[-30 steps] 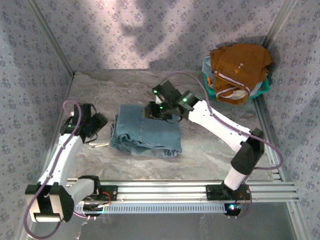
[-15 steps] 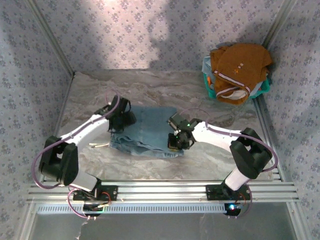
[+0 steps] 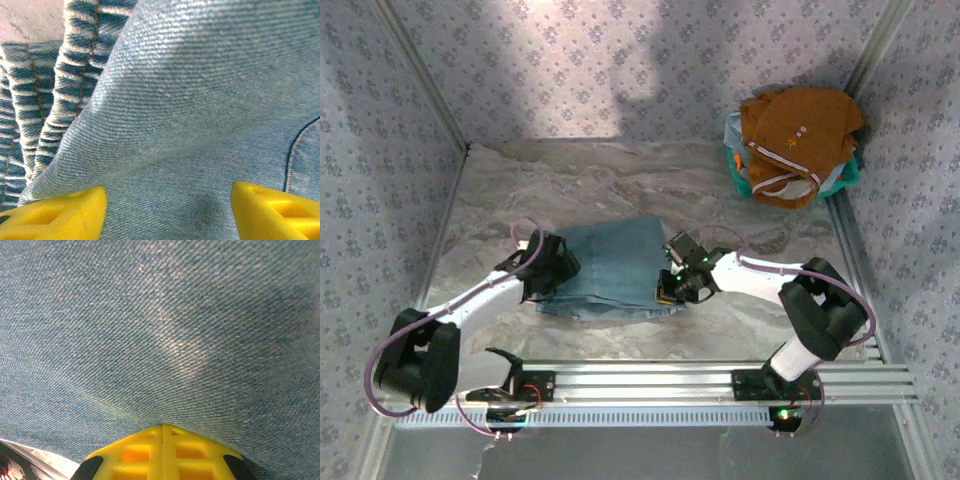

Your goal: Fold and stack the trousers

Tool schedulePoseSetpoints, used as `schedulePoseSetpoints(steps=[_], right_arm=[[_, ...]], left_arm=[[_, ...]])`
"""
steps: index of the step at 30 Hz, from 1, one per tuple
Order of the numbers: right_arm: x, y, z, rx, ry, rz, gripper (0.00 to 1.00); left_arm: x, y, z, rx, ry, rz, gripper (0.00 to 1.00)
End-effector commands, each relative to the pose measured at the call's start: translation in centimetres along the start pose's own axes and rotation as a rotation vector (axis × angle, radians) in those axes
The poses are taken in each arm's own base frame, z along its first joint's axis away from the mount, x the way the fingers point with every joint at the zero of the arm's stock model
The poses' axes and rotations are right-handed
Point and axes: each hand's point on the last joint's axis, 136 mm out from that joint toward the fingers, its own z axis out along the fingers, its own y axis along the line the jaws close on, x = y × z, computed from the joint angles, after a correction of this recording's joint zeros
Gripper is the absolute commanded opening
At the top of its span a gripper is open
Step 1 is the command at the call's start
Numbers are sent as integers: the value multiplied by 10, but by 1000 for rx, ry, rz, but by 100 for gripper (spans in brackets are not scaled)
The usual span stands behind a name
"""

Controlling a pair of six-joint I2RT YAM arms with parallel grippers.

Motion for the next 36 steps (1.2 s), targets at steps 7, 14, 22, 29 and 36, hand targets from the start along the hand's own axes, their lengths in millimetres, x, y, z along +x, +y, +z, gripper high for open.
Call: schedulePoseSetpoints(steps=[7, 14, 22, 29, 36], right_arm=[[-7, 12, -39, 88, -9, -80, 3], [-17, 7, -75, 151, -66, -159, 56], [-4, -18, -38, 166, 48, -142, 52], [-2, -23, 2, 168, 91, -94, 52], [-62, 16, 26, 131, 22, -101, 50]], left_arm=[[-33, -16, -92, -27, -41, 219, 74], [16, -30, -89, -47, 73, 327, 69], [69, 8, -29, -80, 138, 170, 52], [67, 72, -12, -204, 43, 54, 49], [12, 92, -3, -182, 13, -139, 49]])
